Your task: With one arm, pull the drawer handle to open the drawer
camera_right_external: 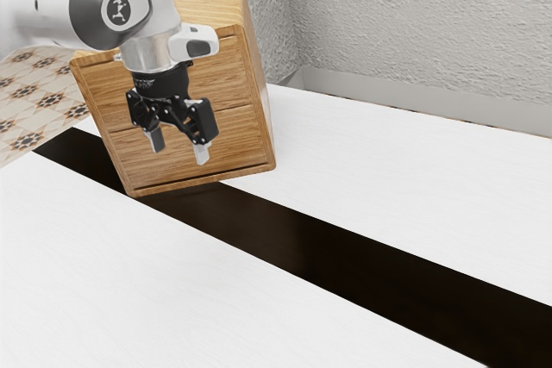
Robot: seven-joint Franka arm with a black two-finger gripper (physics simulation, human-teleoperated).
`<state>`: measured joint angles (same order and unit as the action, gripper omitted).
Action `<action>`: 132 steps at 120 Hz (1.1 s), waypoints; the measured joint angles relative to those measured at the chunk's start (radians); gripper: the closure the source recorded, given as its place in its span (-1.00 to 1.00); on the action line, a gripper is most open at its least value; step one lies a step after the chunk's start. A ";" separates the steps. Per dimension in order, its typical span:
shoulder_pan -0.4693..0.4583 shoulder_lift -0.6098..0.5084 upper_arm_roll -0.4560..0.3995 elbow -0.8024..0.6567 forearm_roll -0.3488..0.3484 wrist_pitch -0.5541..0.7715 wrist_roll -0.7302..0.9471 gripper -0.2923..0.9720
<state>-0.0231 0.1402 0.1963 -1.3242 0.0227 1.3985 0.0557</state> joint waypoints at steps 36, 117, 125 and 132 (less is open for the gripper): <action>-0.012 -0.148 -0.007 0.033 -0.005 -0.012 -0.043 -0.54; 0.073 -0.153 -0.003 -0.133 0.041 0.384 -1.260 -0.54; 0.056 -0.157 -0.003 -0.161 0.034 0.444 -1.319 -0.54; 0.034 -0.184 0.005 -0.203 0.030 0.491 -1.366 -0.54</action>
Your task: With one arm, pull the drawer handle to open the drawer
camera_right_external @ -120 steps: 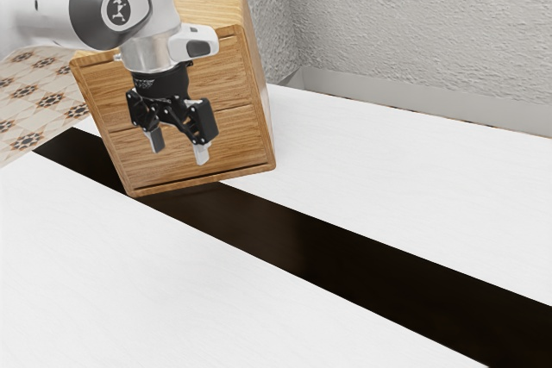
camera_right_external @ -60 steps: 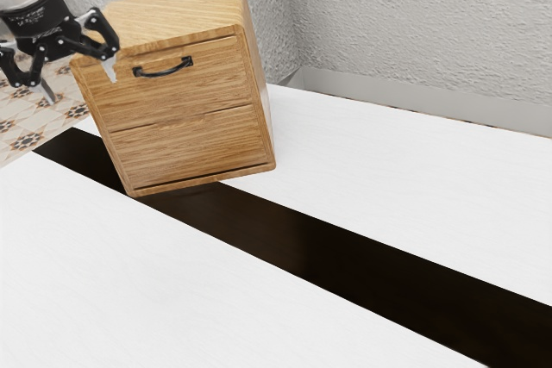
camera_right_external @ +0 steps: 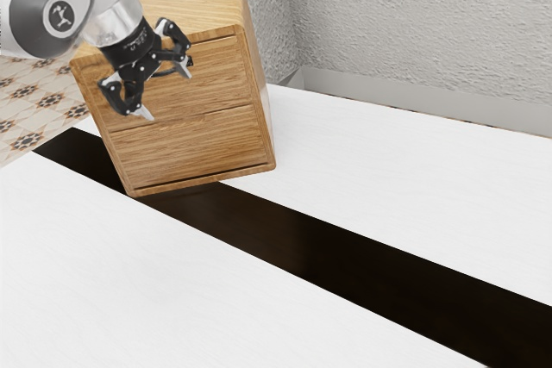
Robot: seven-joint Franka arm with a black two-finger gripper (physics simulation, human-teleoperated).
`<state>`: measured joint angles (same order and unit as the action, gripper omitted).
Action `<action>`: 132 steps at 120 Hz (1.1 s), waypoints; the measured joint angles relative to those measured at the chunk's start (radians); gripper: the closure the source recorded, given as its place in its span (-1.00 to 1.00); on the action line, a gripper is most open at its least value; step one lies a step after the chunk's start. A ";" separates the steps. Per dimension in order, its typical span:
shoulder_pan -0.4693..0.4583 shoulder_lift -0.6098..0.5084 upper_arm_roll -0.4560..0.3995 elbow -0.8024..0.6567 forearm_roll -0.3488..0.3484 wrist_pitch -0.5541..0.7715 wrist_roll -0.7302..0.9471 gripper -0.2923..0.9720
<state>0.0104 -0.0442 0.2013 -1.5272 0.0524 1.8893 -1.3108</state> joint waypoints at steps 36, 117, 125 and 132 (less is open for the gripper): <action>0.120 -0.013 0.051 -0.074 -0.001 0.172 -0.211 -0.54; 0.080 0.050 0.049 -0.074 0.013 0.265 -0.541 -0.54; 0.086 0.067 0.049 -0.059 0.013 0.266 -0.557 -0.54; 0.088 0.075 0.048 -0.054 0.013 0.269 -0.570 -0.54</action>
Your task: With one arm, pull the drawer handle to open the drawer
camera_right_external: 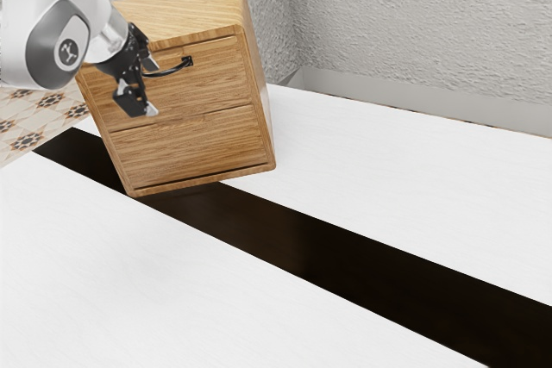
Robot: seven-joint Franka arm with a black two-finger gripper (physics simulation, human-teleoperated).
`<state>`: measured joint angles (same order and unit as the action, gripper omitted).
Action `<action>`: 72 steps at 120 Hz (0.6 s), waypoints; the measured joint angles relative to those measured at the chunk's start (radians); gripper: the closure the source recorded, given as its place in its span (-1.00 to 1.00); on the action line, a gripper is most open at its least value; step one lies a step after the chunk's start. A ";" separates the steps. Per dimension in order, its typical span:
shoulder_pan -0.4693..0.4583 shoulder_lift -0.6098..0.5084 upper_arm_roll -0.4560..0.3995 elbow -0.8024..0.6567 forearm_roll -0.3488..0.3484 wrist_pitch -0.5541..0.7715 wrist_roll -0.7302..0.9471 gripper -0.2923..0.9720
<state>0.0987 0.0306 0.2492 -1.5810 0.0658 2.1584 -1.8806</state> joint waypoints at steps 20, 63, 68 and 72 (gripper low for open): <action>-0.024 0.047 -0.002 0.049 0.000 0.012 -0.029 -0.54; -0.029 0.060 0.004 0.058 -0.002 0.020 -0.067 -0.54; -0.031 0.060 0.004 0.058 -0.002 0.021 -0.071 -0.54; -0.032 0.061 0.004 0.059 -0.002 0.021 -0.073 -0.54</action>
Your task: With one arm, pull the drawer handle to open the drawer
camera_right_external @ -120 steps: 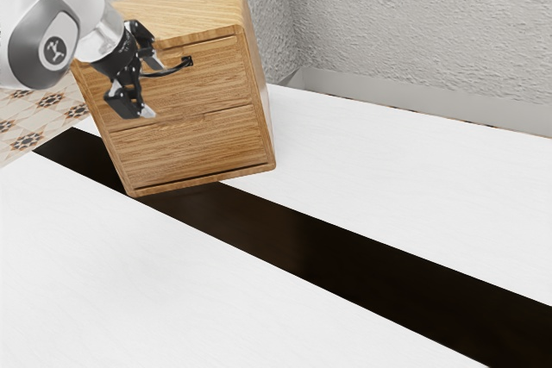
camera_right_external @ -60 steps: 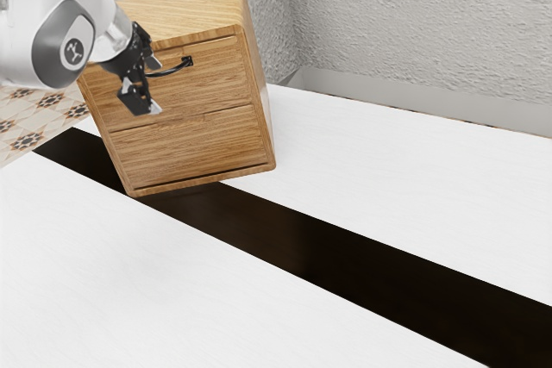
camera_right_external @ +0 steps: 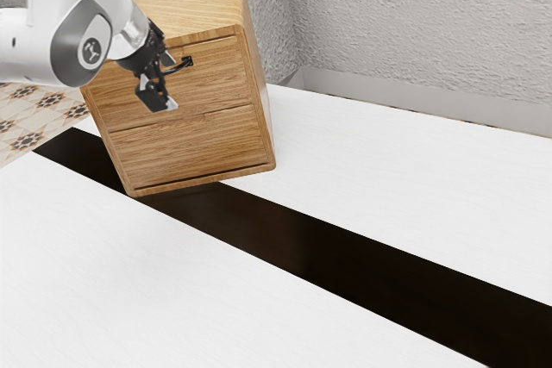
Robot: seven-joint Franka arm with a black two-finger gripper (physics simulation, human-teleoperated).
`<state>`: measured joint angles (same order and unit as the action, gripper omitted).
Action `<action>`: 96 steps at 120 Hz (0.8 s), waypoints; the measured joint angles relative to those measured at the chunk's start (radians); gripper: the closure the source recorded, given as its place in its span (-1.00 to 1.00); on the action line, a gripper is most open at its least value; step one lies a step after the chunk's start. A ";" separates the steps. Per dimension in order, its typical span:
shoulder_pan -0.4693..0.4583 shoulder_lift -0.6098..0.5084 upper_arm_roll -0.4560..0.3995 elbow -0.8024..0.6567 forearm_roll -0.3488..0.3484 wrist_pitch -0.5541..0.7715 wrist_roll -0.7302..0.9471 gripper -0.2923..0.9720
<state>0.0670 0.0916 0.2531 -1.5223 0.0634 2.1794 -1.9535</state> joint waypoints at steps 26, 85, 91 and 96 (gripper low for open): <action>0.014 0.032 0.003 0.029 0.000 0.003 -0.012 -0.54; 0.037 0.067 0.005 0.048 -0.003 0.012 -0.025 -0.54; 0.037 0.071 0.004 0.050 -0.003 0.013 -0.025 -0.54; 0.041 0.078 0.004 0.057 -0.003 0.014 -0.026 -0.54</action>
<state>0.1075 0.1699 0.2573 -1.4653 0.0600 2.1933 -1.9793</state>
